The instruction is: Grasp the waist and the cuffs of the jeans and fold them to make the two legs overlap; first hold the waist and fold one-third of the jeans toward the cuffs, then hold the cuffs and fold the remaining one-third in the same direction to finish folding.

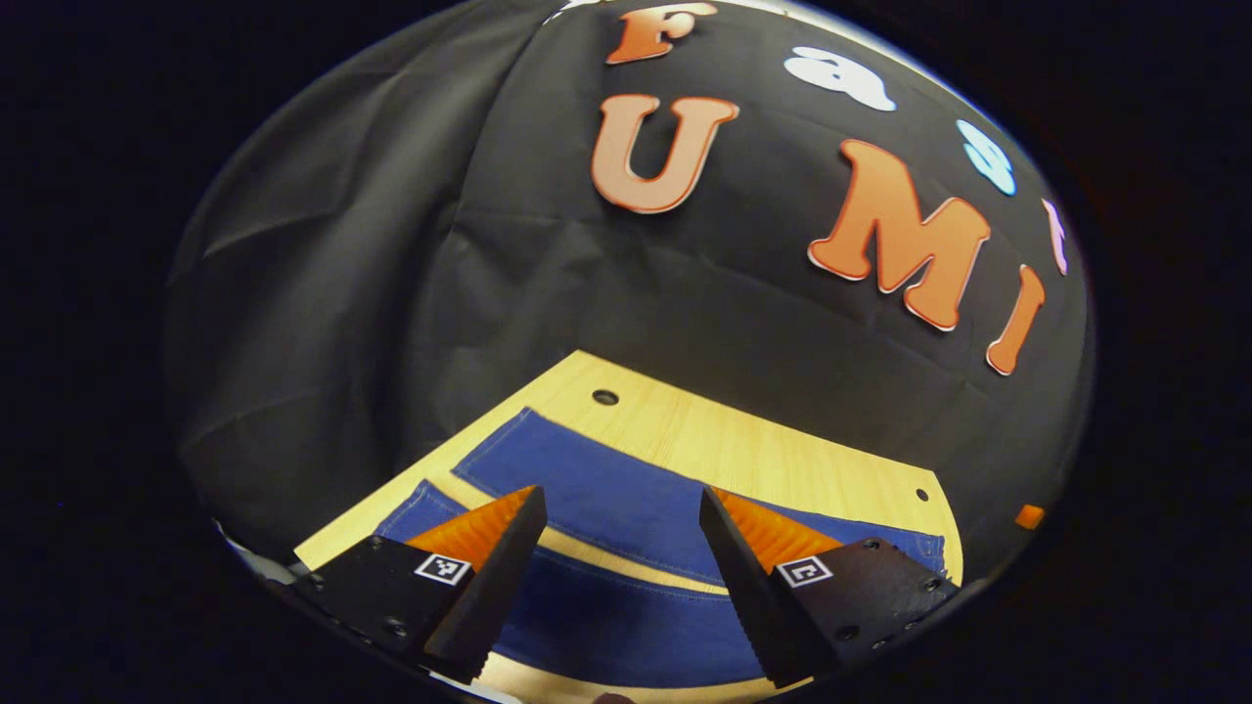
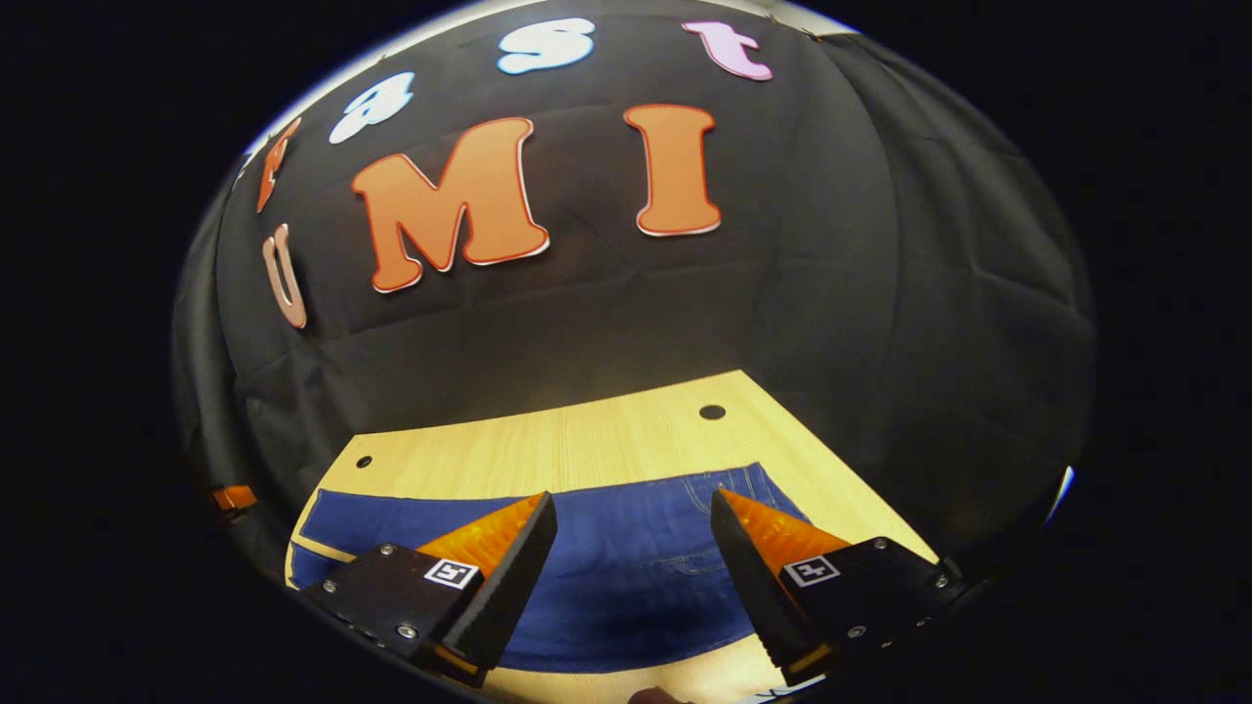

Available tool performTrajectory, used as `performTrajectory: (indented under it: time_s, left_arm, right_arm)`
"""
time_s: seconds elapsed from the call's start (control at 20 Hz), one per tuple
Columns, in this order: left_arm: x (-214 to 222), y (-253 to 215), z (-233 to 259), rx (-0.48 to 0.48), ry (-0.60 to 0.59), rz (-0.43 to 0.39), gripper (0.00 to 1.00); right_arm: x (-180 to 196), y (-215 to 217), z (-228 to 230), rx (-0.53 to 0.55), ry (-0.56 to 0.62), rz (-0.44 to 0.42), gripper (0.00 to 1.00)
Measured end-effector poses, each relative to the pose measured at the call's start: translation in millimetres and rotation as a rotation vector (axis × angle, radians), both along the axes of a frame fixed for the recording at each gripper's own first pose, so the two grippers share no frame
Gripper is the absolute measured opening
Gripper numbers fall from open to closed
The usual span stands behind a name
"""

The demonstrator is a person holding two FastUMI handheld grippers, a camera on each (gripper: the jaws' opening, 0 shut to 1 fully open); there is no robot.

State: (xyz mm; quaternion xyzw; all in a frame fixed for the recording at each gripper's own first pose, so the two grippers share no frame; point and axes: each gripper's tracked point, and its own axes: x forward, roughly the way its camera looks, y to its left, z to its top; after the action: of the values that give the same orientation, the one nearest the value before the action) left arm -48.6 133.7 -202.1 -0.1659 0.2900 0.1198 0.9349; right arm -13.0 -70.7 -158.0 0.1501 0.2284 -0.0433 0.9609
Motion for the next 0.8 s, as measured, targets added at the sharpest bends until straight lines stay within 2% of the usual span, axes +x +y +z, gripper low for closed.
performTrajectory:
  time_s: [0.25,0.3,0.35,0.55,0.8]
  left_arm:
    - [-24.3,38.7,-41.0,-0.127,0.126,0.123,0.98]
    - [-29.6,45.9,-48.4,-0.148,0.148,0.147,1.00]
    - [-36.1,51.6,-60.3,-0.167,0.178,0.163,0.98]
    - [-55.0,73.5,-87.8,-0.239,0.240,0.213,0.98]
    - [-78.2,97.8,-121.6,-0.367,0.326,0.315,0.98]
  right_arm:
    - [-13.1,-15.5,-34.5,0.132,0.114,-0.058,0.96]
    - [-14.4,-19.2,-42.9,0.156,0.143,-0.071,0.97]
    - [-18.2,-23.1,-52.9,0.174,0.171,-0.082,0.98]
    - [-19.6,-34.3,-88.7,0.243,0.270,-0.120,0.98]
    - [-31.3,-37.2,-129.8,0.364,0.404,-0.142,0.98]
